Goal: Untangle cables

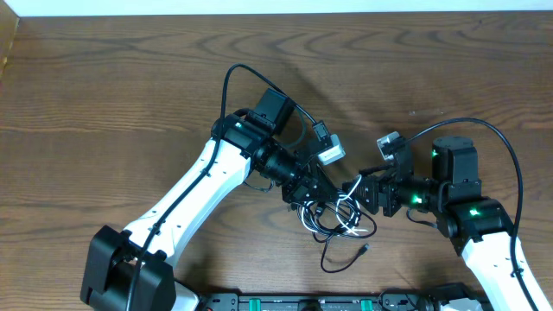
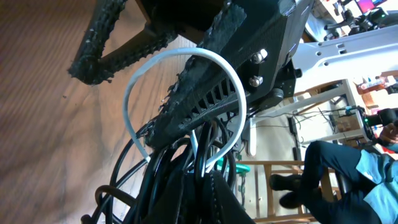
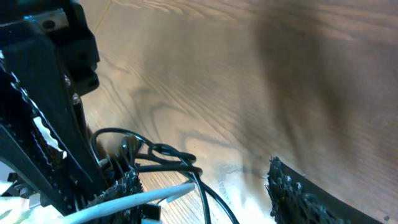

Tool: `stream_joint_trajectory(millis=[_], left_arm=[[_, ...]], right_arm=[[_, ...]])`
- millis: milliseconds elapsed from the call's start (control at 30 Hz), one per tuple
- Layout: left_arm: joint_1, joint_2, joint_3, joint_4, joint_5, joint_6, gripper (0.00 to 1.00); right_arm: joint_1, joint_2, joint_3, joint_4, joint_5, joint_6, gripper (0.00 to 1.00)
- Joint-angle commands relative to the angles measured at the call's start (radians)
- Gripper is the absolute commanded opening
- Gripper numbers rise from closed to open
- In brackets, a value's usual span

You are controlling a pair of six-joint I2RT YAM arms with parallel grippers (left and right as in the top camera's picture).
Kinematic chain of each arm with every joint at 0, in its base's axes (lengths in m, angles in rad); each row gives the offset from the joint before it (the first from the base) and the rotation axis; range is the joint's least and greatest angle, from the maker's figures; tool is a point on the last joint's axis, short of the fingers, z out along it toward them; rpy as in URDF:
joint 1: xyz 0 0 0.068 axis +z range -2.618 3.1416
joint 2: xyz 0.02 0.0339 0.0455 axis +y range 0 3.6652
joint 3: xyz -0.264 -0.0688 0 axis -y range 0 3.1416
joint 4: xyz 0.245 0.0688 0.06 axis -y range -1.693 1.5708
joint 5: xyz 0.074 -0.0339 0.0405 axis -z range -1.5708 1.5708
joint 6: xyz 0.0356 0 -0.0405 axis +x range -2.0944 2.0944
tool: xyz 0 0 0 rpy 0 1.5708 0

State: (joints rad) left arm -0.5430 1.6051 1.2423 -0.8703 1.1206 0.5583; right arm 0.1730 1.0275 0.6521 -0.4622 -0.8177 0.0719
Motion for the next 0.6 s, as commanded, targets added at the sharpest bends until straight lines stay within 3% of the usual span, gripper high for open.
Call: stream_joint_trajectory(millis=[0,33,133,233,367,567], left_arm=[[0.005,-0.025,0.019,0.005,0.058,0.018,0.08],[0.005,-0.025,0.019,0.005,0.058,0.018,0.08],[0.005,-0.025,0.019,0.005,0.058,0.018,0.08],[0.005,-0.025,0.019,0.005,0.058,0.018,0.08],[0.005,-0.025,0.019,0.003,0.058,0.017,0.07],[0.005,-0.025,0.019,-0.003,0.041,0.018,0.08]], right_arm=[[-0.001,-0.002,0.012,0.016,-0.049,0.002,0.60],[-0.001,-0.002,0.012,0.019,-0.048,0.002,0.56],[-0.001,0.000,0.012,0.029,0.016,0.007,0.23],[-0.001,0.000,0.012,0.029,0.180,0.088,0.02],[-0.001,0.000,0.012,0.020,0.426,0.229,0.01],[-0.002,0.005,0.012,-0.116,0.972,0.446,0.01]])
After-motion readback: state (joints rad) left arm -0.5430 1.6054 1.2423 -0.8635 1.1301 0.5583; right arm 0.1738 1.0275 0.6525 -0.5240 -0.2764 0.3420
